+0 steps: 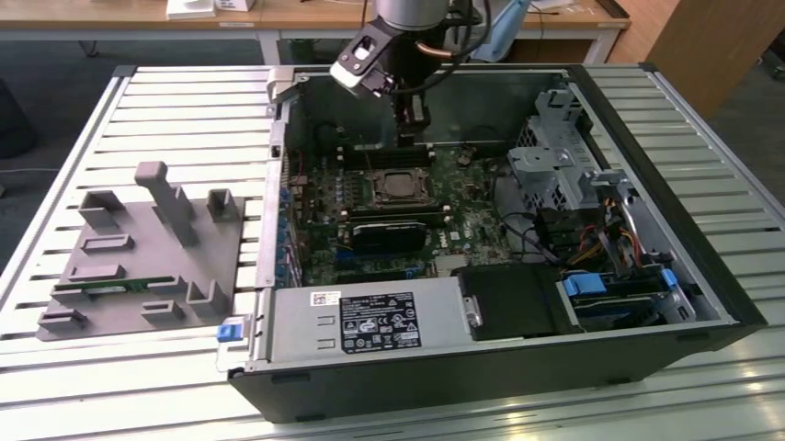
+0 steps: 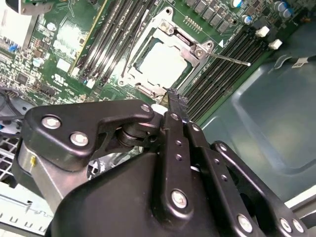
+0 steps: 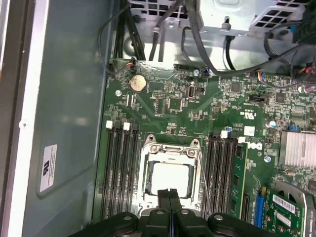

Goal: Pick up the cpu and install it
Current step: 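Install the first cpu locking lever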

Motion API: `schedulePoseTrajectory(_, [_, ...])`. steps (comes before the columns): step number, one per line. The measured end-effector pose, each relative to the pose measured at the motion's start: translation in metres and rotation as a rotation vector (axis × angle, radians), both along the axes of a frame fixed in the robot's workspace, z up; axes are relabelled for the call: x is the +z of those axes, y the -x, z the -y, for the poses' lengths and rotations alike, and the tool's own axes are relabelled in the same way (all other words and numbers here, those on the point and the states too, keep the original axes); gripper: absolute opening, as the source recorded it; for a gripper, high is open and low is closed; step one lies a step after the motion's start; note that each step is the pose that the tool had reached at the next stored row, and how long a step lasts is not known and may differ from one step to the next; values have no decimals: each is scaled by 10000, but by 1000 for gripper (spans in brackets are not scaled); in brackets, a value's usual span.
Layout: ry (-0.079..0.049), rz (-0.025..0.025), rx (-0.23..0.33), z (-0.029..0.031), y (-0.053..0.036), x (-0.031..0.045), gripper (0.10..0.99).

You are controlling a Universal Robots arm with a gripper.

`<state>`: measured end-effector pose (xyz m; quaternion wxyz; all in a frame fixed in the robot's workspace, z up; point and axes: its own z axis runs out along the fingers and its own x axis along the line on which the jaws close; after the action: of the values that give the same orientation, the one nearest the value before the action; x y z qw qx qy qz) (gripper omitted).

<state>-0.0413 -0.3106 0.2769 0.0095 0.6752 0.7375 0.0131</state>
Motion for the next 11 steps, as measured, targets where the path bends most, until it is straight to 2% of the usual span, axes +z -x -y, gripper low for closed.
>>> schedulePoseTrajectory(5, [0,-19,277,0,0,-9,114])
schedulePoseTrajectory(11, [6,-25,1169,0,0,-17,114])
